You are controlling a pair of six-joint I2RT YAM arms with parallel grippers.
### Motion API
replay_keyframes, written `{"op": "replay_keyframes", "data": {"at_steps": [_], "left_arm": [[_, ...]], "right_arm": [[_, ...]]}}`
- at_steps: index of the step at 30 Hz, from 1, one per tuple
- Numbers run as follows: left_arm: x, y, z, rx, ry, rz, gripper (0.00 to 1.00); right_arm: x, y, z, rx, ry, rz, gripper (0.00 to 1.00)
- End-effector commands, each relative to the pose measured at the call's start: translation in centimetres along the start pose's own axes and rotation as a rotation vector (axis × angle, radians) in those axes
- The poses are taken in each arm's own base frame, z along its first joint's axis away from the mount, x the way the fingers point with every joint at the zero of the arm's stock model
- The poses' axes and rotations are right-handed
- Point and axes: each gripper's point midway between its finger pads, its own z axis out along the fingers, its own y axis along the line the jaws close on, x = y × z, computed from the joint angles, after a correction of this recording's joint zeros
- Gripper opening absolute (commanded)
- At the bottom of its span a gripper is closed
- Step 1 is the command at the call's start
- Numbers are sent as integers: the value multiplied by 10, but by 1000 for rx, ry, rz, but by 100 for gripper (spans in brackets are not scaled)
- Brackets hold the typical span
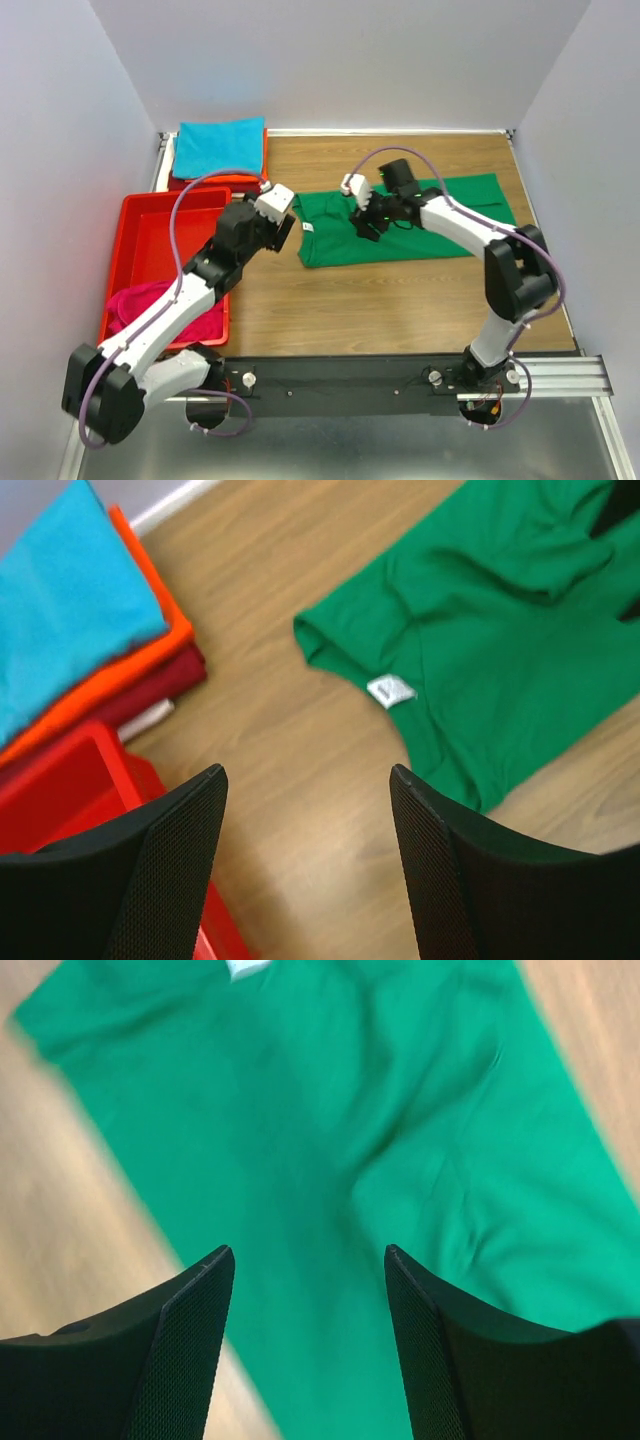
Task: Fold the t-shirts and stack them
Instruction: Fold the tshirt
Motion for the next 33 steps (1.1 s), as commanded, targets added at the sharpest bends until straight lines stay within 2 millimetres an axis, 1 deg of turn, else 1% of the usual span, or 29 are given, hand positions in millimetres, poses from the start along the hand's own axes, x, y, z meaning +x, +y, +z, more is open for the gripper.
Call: {"op": "replay_keyframes", "data": {"at_steps": [1,2,3,4,5,8,9,10,13,16,17,19,20,23,26,27,28,30,32,33], "left_arm": [[-30,14,-20,-76,-153,-32,75],[-34,15,-23,-80,-172,-28,75],[-39,18,-27,-90,-196,-28,75],[-40,19,-28,-95,-202,-26,75],[-40,19,-27,-95,-198,-21,75],[-38,18,-26,-89,-186,-21,75],[-38,17,-25,-81,-183,-20,75],[-39,15,-25,-73,-186,-21,75],[-42,13,-25,-61,-195,-20,75],[-41,12,-24,-54,-190,-17,75],[-43,12,-25,-53,-195,-17,75],[-42,12,-26,-53,-195,-17,75],[-42,13,-26,-55,-195,-18,75],[-42,12,-27,-52,-196,-16,75],[-42,11,-26,-47,-195,-17,75],[-42,11,-26,-46,-197,-17,75],[-42,11,-26,-46,-195,-16,75],[-42,12,-27,-49,-198,-16,75],[-43,11,-27,-47,-200,-17,75],[-42,11,-27,-46,-198,-17,75]], "right_arm": [[-13,-29,27,199,104,30,69],[-12,-31,32,212,122,30,69],[-7,-29,44,206,150,22,69],[-8,-31,46,220,158,16,69],[-11,-38,47,251,165,8,69],[-6,-46,53,284,200,10,69],[-3,-45,57,279,208,10,69],[1,-49,56,303,229,10,68],[9,-51,60,317,258,14,67],[15,-55,64,333,276,28,53],[17,-56,66,344,288,29,45],[16,-61,64,366,290,33,36],[14,-65,60,393,296,35,27],[8,-79,49,465,293,46,24],[9,-95,38,534,293,79,22],[11,-99,36,549,296,88,22],[17,-104,33,560,305,102,22],[26,-111,27,591,314,141,26],[31,-115,22,609,324,152,40],[38,-117,19,622,338,161,51]]}}
